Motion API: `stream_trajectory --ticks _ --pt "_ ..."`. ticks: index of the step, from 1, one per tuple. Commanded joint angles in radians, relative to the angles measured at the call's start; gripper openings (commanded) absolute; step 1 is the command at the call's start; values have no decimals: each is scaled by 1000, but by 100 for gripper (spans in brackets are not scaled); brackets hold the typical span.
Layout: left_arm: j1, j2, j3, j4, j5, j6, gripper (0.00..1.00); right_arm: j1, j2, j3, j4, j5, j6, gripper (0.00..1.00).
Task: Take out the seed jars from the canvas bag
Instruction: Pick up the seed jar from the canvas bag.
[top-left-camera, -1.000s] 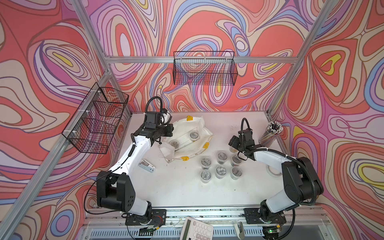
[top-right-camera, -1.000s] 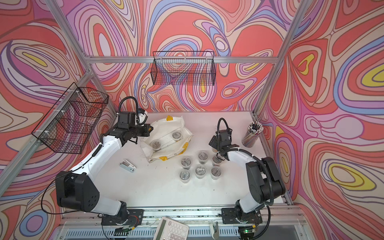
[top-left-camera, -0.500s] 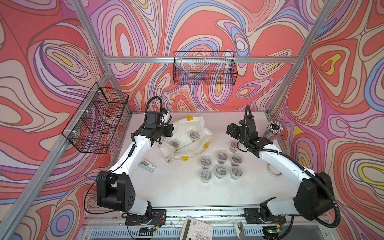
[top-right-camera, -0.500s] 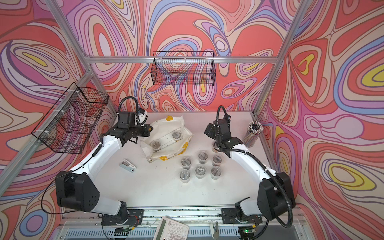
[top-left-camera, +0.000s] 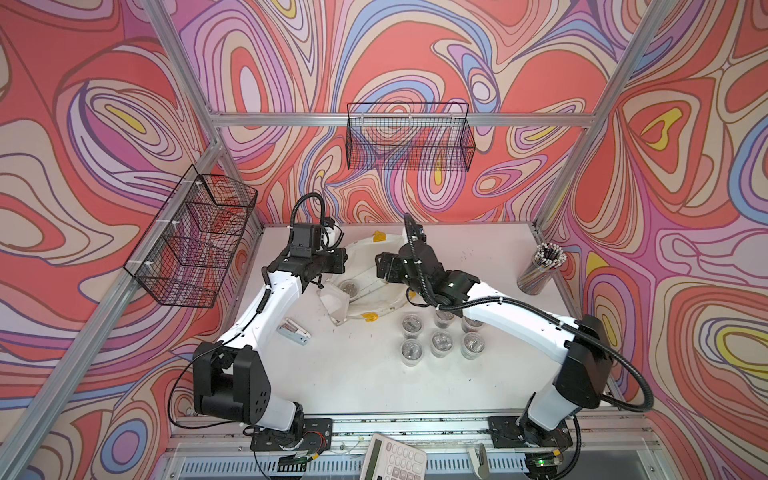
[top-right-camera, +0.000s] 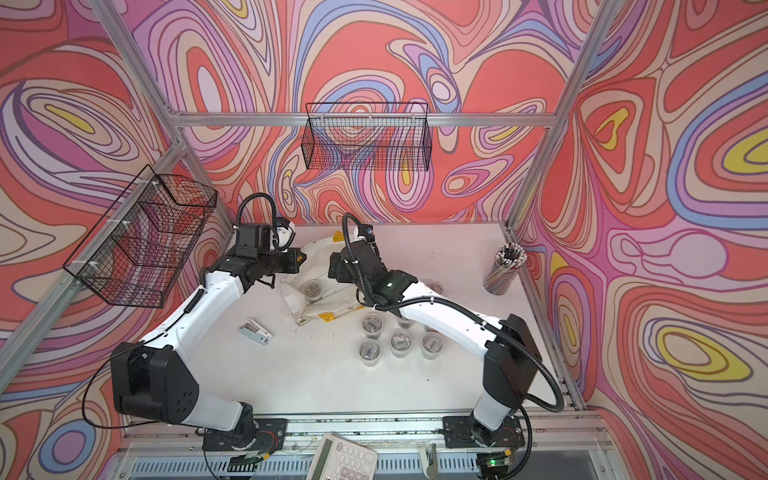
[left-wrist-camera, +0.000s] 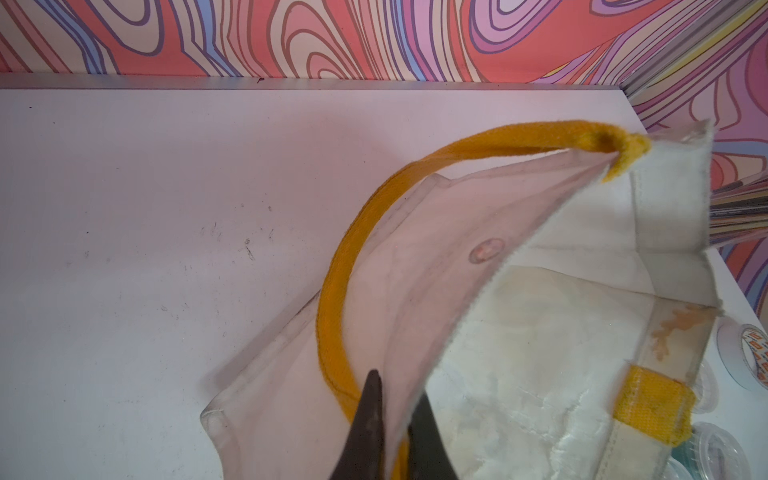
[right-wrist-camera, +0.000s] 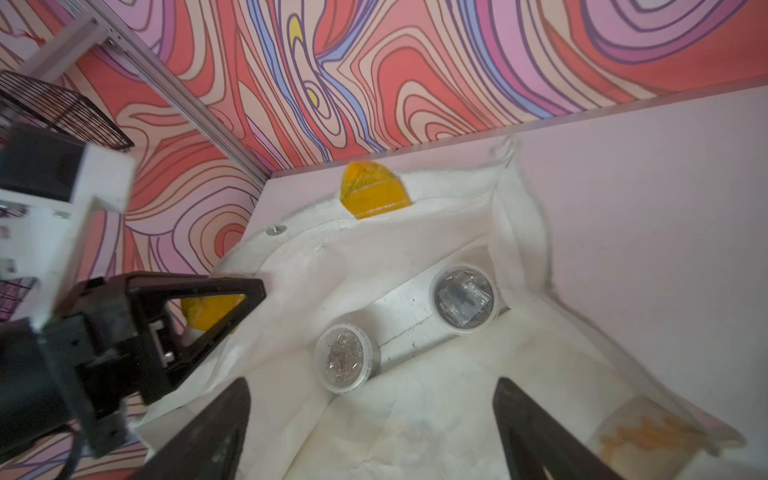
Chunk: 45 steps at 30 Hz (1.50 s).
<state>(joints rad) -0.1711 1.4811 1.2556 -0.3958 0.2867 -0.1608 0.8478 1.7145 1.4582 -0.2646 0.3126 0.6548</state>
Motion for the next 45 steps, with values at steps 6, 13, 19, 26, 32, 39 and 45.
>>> stream_trajectory --ticks 6,13,19,26,32,39,45 --pt "-4 -34 -7 10 5 9 0 -28 190 78 -14 -39 7 95" --pt "-9 -39 -13 20 16 7 0 -89 285 100 7 -57 49 94" --pt "-19 -42 -18 23 12 12 0 -103 377 168 11 -50 91 95" --pt "-25 -43 -18 25 16 12 0 -116 436 202 14 -25 145 94" --pt "-28 -43 -18 26 20 10 0 -125 469 208 19 -5 163 94" --pt "-28 -41 -18 27 20 10 0 -127 492 217 0 14 178 88" --pt "-28 -39 -18 27 22 9 0 -130 482 206 -3 30 176 89"
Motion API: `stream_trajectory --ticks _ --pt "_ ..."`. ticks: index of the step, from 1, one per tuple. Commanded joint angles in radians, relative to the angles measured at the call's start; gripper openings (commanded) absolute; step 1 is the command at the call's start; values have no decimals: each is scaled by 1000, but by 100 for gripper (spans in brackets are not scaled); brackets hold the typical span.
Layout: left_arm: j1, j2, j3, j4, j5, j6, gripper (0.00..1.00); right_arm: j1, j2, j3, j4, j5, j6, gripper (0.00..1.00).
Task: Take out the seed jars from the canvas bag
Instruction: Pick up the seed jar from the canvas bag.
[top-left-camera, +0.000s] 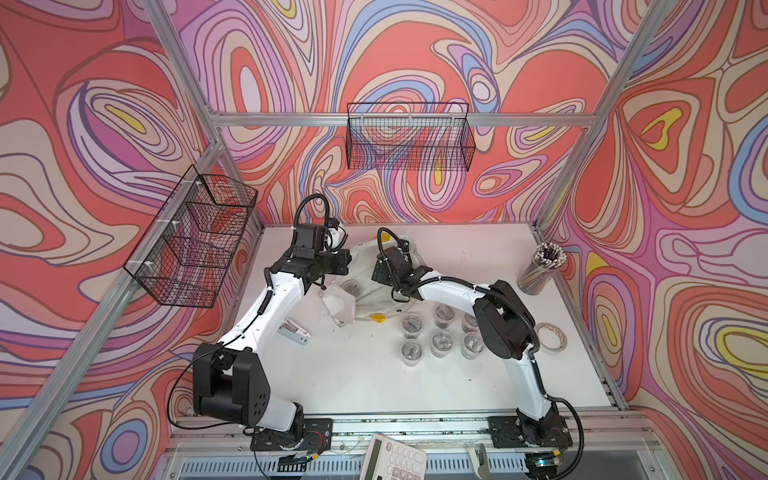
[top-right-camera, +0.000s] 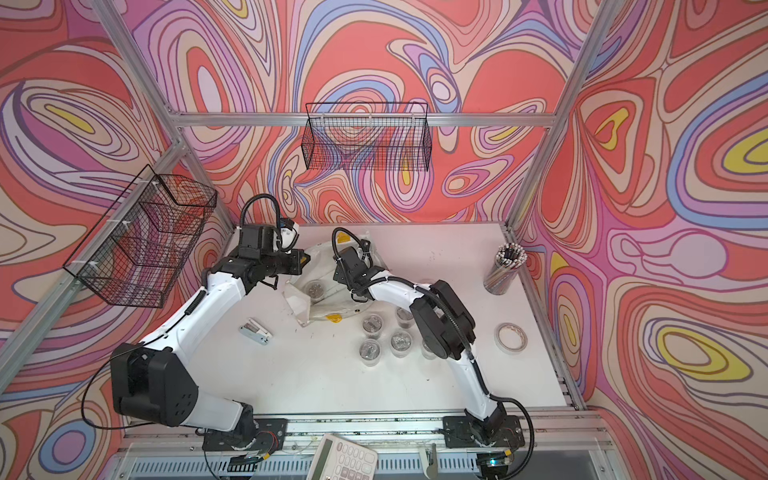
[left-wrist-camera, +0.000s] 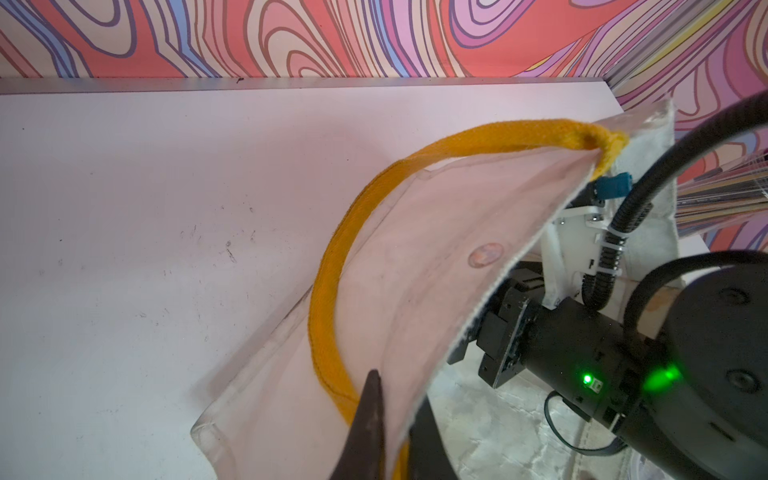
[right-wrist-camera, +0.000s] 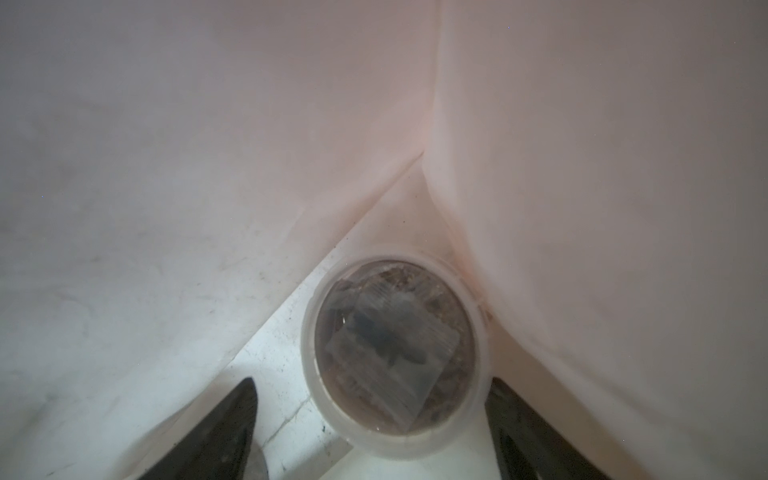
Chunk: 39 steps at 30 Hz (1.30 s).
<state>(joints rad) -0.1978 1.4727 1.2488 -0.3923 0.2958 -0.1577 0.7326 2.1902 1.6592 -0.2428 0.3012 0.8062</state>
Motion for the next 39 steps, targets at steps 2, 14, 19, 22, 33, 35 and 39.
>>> stream_trajectory --ticks 2,14,19,22,33,35,39 --pt "-2 -33 -10 21 14 7 0 -20 18 8 -24 44 29 90" --pt "-2 -29 -11 21 14 7 0 -21 98 60 -17 174 60 87" --pt "-2 -29 -10 22 14 7 0 -21 111 89 -9 201 49 70" --pt "-2 -29 -11 22 12 7 0 -21 115 94 -3 202 39 72" --pt "-1 -19 -8 17 13 5 0 -22 95 77 23 202 2 58" --pt "-2 -16 -5 15 9 6 0 -21 77 65 33 205 -11 56" --pt "-1 -9 -2 9 6 4 0 -15 24 17 66 196 -37 54"
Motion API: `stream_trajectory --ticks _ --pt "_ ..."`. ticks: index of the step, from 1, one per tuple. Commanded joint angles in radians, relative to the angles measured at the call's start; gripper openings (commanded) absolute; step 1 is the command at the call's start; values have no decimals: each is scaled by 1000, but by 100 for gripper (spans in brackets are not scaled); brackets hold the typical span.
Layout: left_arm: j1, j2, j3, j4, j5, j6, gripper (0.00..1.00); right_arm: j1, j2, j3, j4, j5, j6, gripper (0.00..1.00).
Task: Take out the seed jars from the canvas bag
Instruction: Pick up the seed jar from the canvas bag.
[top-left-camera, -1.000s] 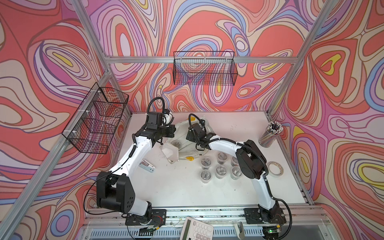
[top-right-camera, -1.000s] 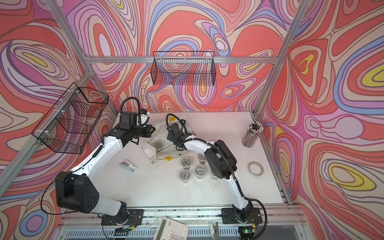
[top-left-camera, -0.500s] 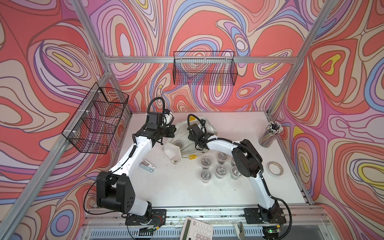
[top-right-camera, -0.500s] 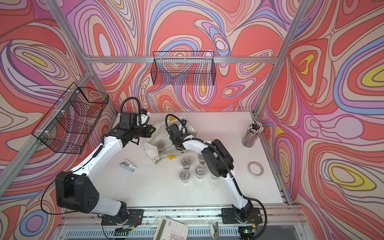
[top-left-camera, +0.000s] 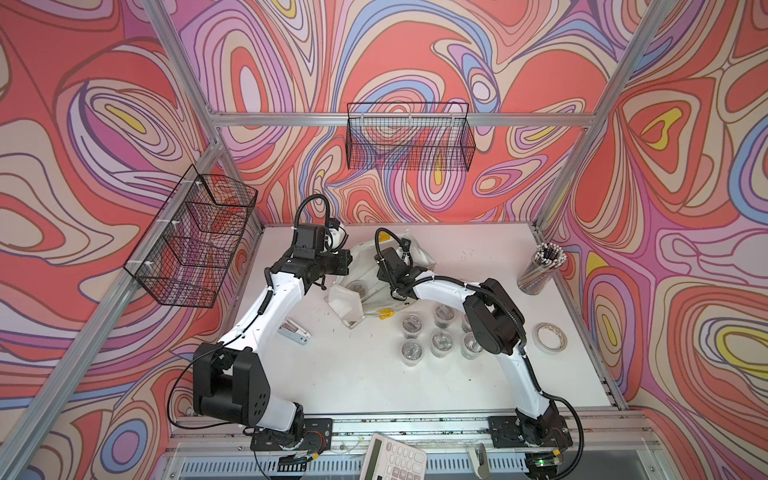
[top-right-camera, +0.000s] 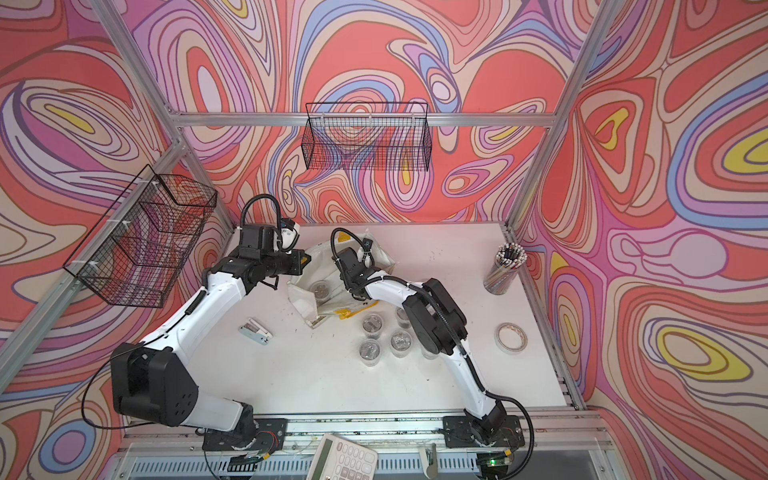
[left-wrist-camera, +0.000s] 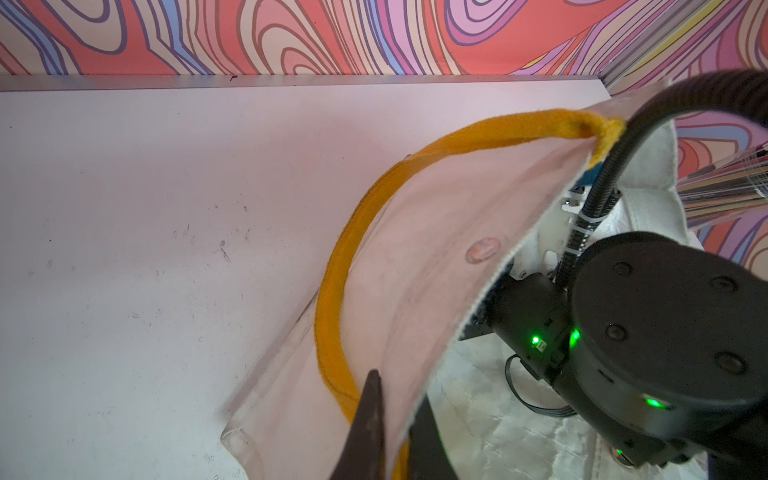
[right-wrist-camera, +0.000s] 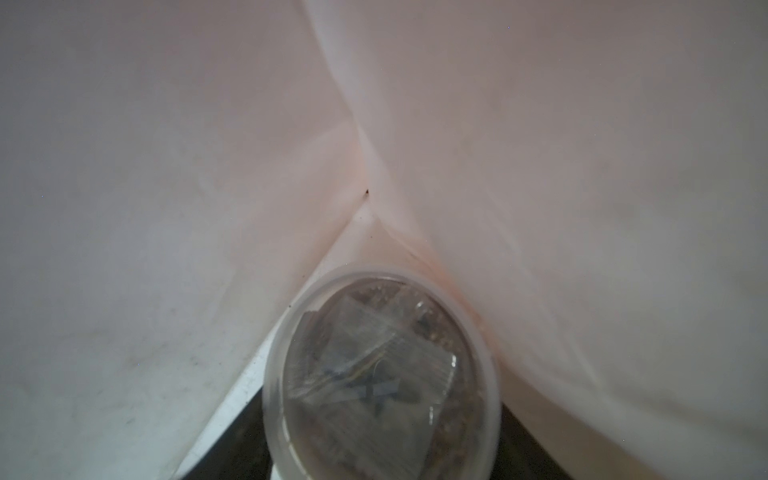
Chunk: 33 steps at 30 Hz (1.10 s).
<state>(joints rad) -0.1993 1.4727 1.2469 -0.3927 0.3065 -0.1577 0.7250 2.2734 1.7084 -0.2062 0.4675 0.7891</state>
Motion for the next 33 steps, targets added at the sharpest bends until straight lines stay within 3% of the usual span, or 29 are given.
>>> stream_trajectory --ticks 1,14,25,33 --pt "0 -9 0 11 -5 3 0 -4 -75 -42 36 31 -29 54" --pt "0 0 5 4 -7 0 0 49 -246 -146 99 -3 -133 50" --pt "0 0 6 3 -7 1 0 49 -299 -187 77 -35 -158 47" --pt "1 17 18 -15 -27 3 0 50 -459 -196 18 -106 -236 46"
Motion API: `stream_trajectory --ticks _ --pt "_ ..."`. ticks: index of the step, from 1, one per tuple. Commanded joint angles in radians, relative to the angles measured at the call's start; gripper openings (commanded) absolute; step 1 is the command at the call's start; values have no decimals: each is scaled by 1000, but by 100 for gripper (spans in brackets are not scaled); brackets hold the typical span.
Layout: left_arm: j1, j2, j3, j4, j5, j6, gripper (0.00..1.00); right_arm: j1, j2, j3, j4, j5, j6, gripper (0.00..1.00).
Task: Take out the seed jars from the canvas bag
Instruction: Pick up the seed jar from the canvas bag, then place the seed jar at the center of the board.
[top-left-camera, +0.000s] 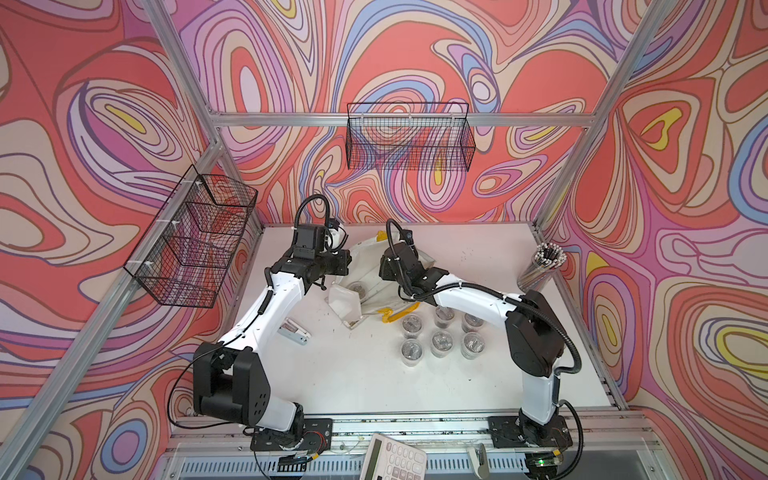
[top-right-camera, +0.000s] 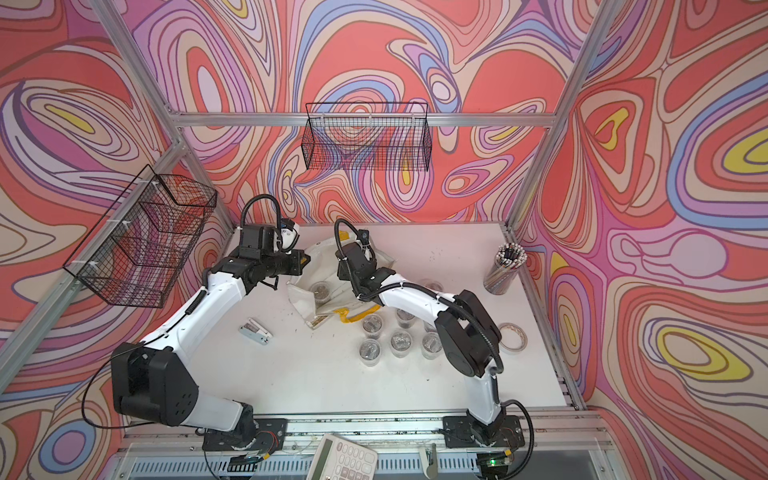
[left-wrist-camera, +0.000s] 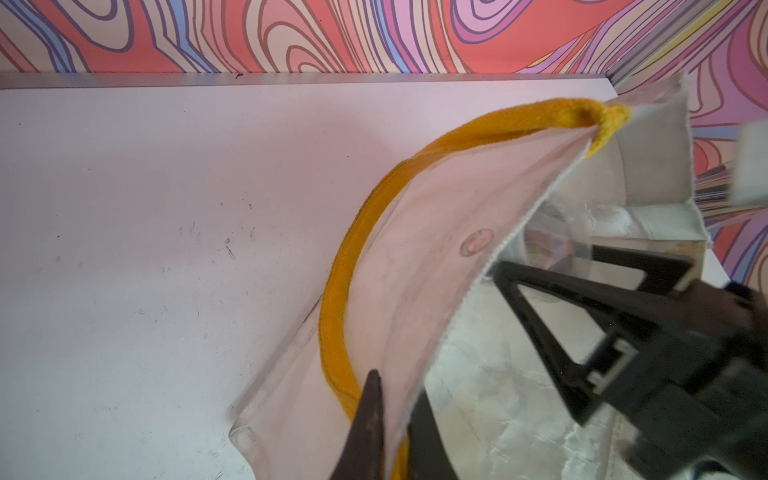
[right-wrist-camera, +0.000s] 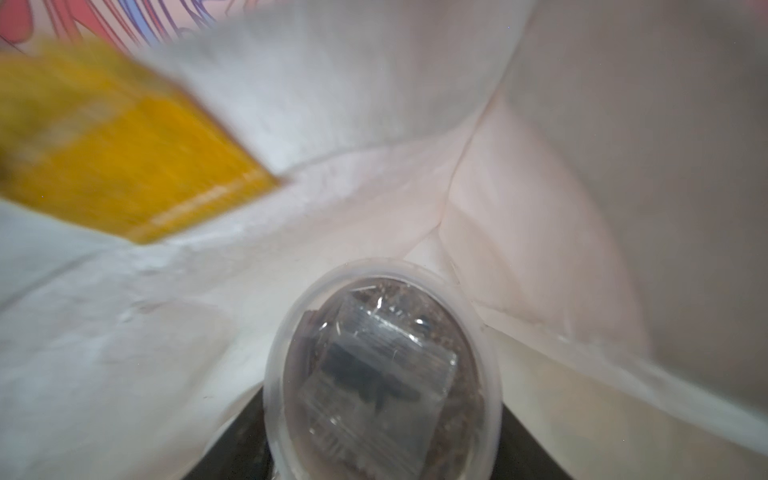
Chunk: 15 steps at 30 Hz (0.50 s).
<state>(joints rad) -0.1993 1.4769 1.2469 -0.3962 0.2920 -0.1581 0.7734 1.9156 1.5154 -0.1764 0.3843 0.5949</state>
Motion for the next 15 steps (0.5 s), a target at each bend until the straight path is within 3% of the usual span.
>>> stream_trajectory --ticks 1,15 --pt "1 16 20 -14 -14 3 0 1 -122 -7 -20 -28 -48 46" --pt "0 32 31 -39 -66 21 0 -44 -456 -98 -185 -73 -107 46"
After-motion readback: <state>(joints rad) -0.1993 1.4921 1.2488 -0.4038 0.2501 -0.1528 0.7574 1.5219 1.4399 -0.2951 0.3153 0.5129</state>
